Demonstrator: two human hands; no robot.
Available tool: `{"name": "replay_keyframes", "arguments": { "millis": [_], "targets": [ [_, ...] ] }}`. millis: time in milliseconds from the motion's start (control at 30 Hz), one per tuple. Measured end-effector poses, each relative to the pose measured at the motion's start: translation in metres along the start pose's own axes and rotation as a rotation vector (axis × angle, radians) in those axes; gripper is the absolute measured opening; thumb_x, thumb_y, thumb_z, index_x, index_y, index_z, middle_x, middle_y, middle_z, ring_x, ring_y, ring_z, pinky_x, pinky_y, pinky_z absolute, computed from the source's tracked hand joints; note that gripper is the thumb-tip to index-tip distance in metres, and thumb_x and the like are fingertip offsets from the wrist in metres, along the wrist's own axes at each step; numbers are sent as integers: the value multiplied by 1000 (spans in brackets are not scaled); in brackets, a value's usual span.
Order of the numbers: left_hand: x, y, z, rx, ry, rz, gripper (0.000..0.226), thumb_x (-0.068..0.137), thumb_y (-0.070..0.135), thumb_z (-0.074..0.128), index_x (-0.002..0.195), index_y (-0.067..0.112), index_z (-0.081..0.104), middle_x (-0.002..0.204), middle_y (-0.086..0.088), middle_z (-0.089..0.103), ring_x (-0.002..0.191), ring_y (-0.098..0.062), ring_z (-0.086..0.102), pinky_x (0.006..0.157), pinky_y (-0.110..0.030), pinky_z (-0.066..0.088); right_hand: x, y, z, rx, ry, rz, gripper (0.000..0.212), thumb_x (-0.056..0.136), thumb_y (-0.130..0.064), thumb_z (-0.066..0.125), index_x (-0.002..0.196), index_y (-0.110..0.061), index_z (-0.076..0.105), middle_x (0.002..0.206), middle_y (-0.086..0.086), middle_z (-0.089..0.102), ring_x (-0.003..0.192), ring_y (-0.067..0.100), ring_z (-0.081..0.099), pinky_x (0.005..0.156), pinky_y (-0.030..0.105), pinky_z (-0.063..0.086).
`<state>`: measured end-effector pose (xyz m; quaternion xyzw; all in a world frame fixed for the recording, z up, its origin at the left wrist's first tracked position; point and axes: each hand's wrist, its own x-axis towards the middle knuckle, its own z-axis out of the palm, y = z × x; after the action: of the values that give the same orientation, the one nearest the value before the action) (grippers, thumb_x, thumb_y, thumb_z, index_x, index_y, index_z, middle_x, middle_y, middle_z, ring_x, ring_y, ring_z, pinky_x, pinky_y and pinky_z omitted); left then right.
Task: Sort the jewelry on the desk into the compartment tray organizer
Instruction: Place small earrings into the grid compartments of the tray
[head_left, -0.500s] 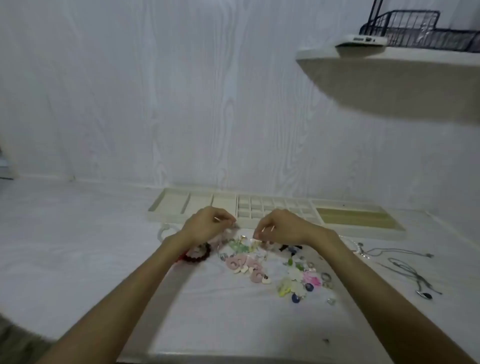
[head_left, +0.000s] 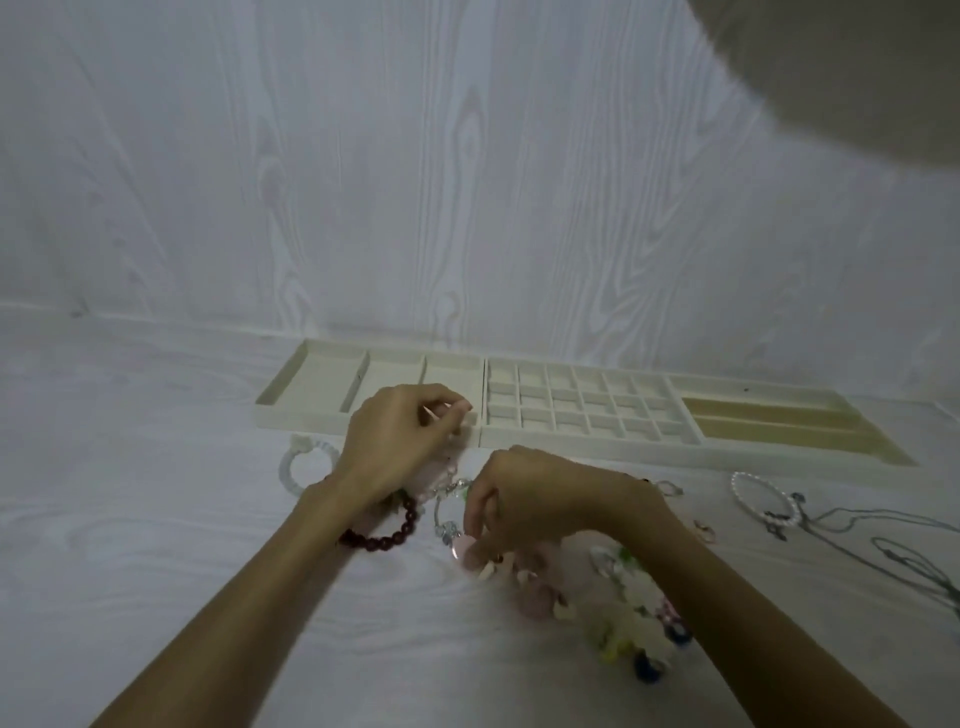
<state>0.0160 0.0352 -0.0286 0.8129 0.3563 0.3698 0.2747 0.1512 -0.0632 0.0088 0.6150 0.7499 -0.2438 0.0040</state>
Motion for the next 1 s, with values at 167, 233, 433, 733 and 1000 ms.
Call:
{"name": "replay_keyframes", "arguments": {
  "millis": [167,233,433,733,1000],
  "targets": [
    [-1,1,-9,-282,-101,-75,13,90,26,62,86,23,75,75,4,73,72,-13,70,77,-44,56,4,7,-26,216,17,-68,9,82,-23,67,84,-15,70,65,-19,65,57,-8,56,56,6,41],
    [-1,1,-10,-240,-47,-87,20,91,33,59,80,25,74,71,6,72,66,-9,69,69,-35,57,3,12,-37,338,77,-102,14,79,-27,71,86,-14,70,70,-13,67,65,0,61,65,16,49],
    [28,16,-18,-403,-451,-527,74,93,64,25,62,19,76,62,0,71,43,-6,56,40,-11,37,4,28,-69,515,340,-148,17,75,-36,76,85,-24,69,72,2,72,66,13,66,68,22,52],
    [107,23,-6,-691,-486,-539,38,87,48,60,99,14,72,86,3,73,64,-1,61,47,-13,38,32,69,-88,473,703,-199,14,73,-13,77,82,-23,74,81,-10,72,76,5,66,72,14,50],
    [129,18,17,-446,-253,-314,29,84,47,63,87,19,73,58,11,68,48,5,59,43,-7,41,50,100,-98,721,705,-47,19,90,-6,55,103,-16,66,92,-1,73,84,11,69,70,16,55]
  ]
}}
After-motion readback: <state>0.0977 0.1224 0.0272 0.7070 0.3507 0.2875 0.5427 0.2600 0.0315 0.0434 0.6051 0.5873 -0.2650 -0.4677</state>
